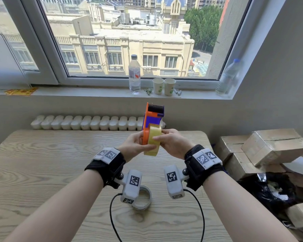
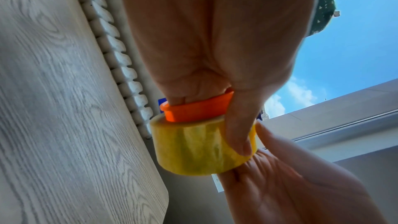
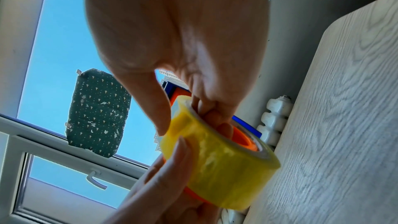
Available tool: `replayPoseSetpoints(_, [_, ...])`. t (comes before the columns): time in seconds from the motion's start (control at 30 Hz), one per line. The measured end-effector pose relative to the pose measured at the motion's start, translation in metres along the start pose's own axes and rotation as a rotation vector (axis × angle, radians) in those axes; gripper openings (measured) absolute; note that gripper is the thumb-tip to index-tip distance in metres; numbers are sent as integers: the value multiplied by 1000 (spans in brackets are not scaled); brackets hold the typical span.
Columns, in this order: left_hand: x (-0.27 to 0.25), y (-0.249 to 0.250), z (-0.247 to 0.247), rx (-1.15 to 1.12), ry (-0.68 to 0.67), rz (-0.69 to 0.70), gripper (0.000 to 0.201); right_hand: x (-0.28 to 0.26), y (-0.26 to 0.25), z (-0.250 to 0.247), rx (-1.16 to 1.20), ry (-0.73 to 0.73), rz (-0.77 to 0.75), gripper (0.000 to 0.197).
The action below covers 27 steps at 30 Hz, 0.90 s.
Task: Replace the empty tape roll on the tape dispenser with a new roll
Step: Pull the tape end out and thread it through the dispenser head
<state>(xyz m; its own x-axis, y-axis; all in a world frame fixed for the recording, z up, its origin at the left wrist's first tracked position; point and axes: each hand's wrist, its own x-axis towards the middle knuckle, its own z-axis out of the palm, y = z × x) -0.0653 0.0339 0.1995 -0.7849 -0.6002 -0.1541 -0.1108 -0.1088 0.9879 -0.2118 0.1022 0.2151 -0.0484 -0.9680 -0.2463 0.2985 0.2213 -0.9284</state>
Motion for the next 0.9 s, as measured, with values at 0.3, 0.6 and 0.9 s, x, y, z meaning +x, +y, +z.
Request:
replayPoseSetpoints(0.3, [1, -2, 5, 171, 22, 9, 37, 8, 4, 6, 2, 139, 100, 26])
replayPoseSetpoints(0.6, [3, -4, 5, 221, 36, 6, 39, 8, 3, 7, 27, 155, 107, 27])
replayPoseSetpoints(0.9, [2, -13, 11, 205, 60, 28, 45, 3, -3, 7, -37, 183, 166, 25])
